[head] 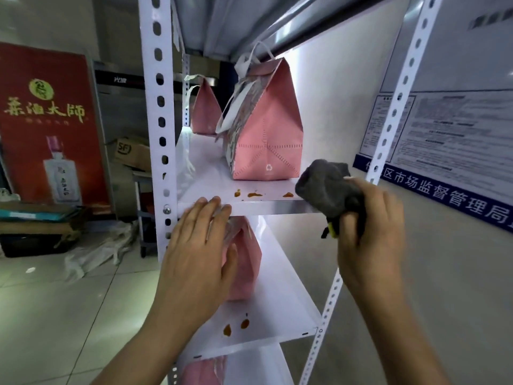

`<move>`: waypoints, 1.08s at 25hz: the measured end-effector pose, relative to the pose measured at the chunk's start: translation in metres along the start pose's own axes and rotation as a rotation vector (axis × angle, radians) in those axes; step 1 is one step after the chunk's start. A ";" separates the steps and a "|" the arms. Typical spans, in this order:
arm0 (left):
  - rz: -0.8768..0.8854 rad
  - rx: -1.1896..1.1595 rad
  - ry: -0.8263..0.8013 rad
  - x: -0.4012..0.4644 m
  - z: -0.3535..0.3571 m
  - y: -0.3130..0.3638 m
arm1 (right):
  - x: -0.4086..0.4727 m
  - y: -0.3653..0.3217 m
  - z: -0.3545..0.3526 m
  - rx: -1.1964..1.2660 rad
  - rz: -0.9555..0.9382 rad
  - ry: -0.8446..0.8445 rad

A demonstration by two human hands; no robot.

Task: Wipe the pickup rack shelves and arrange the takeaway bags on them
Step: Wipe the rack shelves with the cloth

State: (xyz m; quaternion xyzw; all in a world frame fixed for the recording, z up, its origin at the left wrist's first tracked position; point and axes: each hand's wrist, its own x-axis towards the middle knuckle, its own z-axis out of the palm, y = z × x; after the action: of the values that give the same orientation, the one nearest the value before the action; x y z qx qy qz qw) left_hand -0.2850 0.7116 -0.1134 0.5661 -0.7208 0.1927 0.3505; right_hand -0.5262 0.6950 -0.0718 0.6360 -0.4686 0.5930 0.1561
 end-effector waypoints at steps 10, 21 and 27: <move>0.048 0.051 0.323 0.005 -0.025 -0.043 | 0.043 0.034 0.032 -0.161 0.009 -0.556; 0.028 0.081 0.184 -0.006 -0.013 -0.039 | 0.036 -0.035 0.079 0.023 -0.237 -0.621; -0.032 0.020 0.103 -0.007 -0.009 -0.031 | 0.041 -0.066 0.088 -0.032 -0.248 -0.714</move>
State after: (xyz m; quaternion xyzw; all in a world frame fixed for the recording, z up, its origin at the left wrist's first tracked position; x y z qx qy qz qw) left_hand -0.2517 0.7139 -0.1163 0.5703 -0.6908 0.2233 0.3843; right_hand -0.4270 0.6451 -0.0329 0.8521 -0.4220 0.3032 0.0634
